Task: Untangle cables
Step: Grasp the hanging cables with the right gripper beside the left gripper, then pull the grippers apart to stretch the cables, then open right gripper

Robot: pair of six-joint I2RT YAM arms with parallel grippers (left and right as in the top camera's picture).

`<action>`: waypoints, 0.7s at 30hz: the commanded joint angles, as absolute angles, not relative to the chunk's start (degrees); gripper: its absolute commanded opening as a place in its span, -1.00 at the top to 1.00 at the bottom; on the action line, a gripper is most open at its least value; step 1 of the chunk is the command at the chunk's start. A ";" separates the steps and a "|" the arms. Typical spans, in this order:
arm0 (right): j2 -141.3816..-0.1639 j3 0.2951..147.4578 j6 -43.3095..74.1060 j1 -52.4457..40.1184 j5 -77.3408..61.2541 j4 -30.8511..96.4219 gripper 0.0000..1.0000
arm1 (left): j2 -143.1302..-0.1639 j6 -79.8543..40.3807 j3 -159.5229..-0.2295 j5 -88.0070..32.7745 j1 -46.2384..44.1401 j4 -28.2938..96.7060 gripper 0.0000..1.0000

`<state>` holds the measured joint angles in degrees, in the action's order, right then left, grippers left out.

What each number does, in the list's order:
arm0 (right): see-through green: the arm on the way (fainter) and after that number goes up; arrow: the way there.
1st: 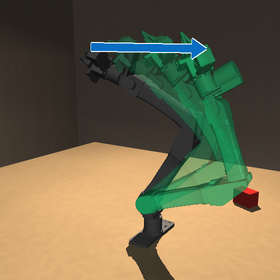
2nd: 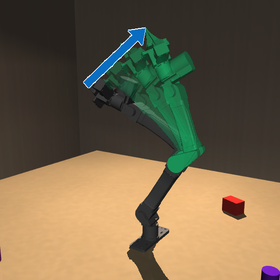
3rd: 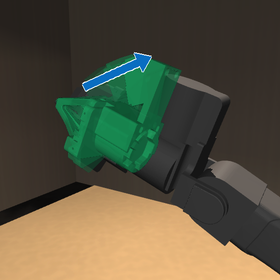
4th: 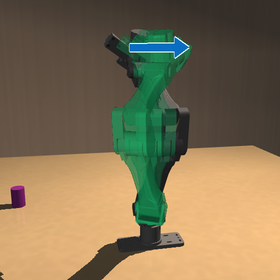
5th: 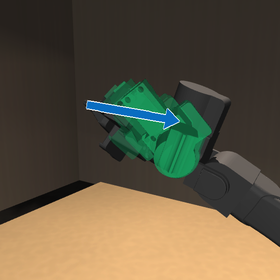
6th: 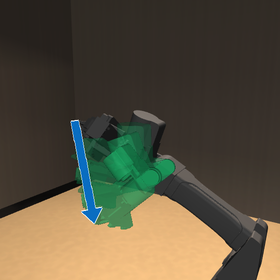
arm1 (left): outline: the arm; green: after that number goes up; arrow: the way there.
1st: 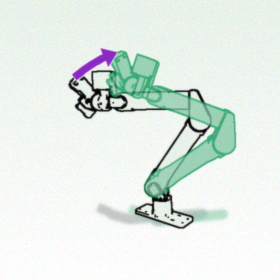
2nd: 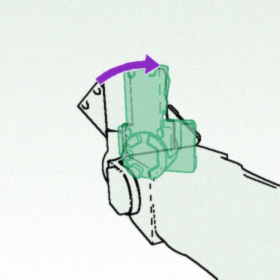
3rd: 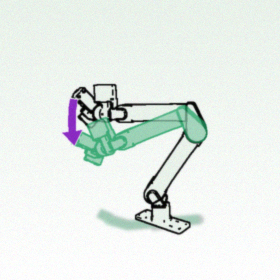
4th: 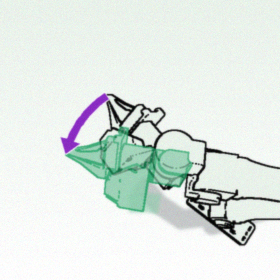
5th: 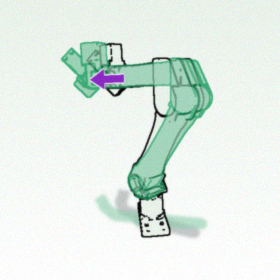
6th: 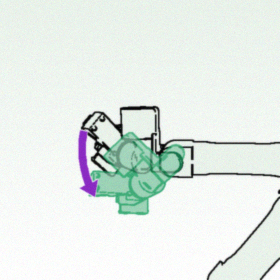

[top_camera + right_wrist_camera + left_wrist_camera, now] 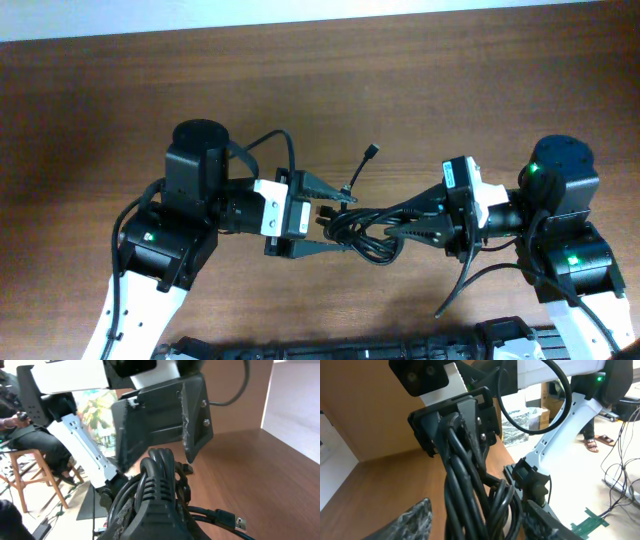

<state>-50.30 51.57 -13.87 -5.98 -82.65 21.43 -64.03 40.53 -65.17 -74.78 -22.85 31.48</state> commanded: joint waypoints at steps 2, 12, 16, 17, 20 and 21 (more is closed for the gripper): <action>-50.04 51.96 -14.76 -5.61 -87.94 19.70 0.93 | -64.62 40.82 -65.93 -75.05 -22.72 31.24 -0.08; -50.04 51.96 -14.57 -5.61 -88.12 19.44 0.92 | -66.00 40.84 -65.93 -75.24 -22.72 30.41 0.03; -50.04 51.96 -14.55 -5.61 -88.12 19.44 0.92 | -66.00 40.82 -65.93 -75.26 -22.72 30.04 0.39; -50.04 51.96 -14.55 -5.61 -88.12 19.42 0.92 | -66.00 40.82 -65.93 -75.26 -22.72 30.04 0.55; -50.04 51.99 -14.55 -5.61 -88.14 19.18 0.92 | -66.00 40.84 -65.93 -75.24 -23.31 30.04 0.83; -50.04 51.99 -14.55 -5.61 -88.12 19.18 0.92 | -66.00 40.84 -65.93 -75.24 -23.90 30.04 0.79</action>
